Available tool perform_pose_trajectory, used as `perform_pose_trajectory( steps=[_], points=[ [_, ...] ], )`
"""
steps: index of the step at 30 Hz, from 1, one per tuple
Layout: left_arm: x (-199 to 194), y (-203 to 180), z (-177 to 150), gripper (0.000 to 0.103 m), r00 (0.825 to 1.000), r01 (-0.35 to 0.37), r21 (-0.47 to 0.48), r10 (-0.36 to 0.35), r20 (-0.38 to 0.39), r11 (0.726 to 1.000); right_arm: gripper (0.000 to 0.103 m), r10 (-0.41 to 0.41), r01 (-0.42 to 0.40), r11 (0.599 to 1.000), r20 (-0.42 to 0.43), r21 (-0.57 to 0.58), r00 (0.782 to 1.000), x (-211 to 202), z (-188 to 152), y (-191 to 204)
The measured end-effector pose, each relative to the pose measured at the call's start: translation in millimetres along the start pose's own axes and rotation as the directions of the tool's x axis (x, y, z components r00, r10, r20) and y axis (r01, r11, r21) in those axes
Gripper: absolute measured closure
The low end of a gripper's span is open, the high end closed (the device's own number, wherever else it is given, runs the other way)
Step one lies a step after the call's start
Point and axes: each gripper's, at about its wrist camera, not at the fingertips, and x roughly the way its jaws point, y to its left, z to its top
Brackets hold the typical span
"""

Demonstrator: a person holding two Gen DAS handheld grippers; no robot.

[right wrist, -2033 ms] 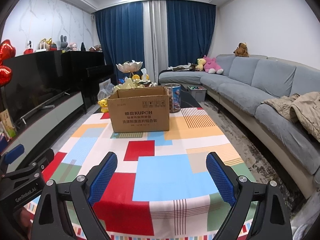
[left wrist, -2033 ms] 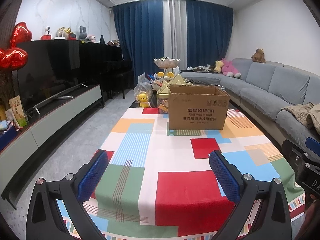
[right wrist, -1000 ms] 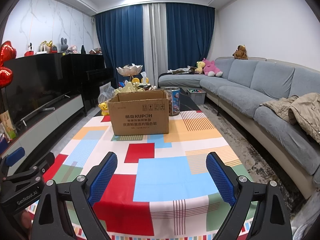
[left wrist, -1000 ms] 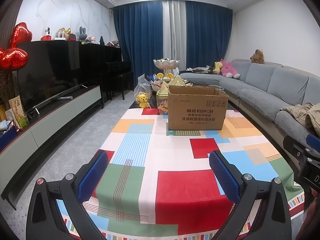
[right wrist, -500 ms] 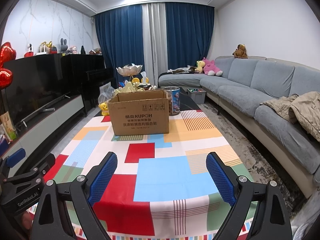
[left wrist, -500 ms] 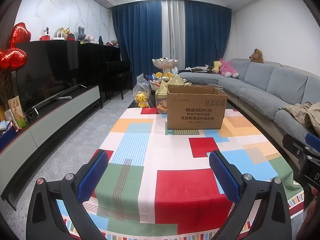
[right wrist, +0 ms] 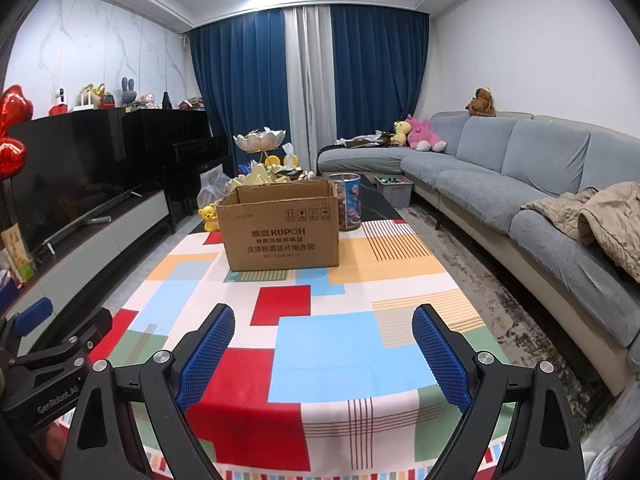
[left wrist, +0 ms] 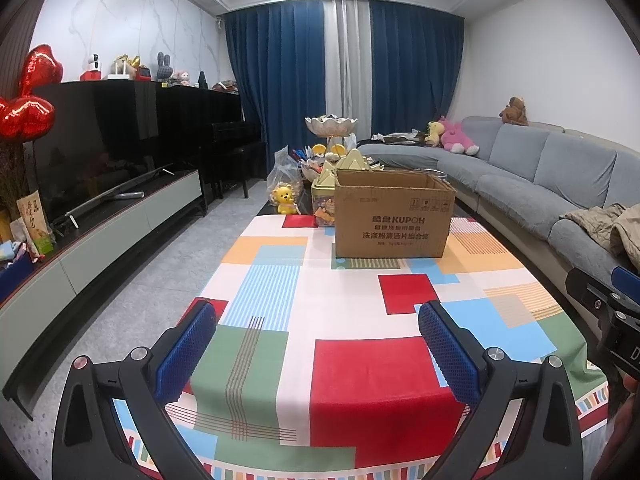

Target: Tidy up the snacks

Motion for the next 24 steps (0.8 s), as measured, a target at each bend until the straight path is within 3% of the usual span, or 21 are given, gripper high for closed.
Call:
perform_pose_trajectory(
  steps=[24],
  points=[
    [0.7,2.0,-1.8,0.0,1.0,-0.001,0.002,0.001,-0.008,1.0,0.012,-0.002,0.002,1.0,0.0,-0.001,1.0,-0.8,-0.3,2.7]
  ],
)
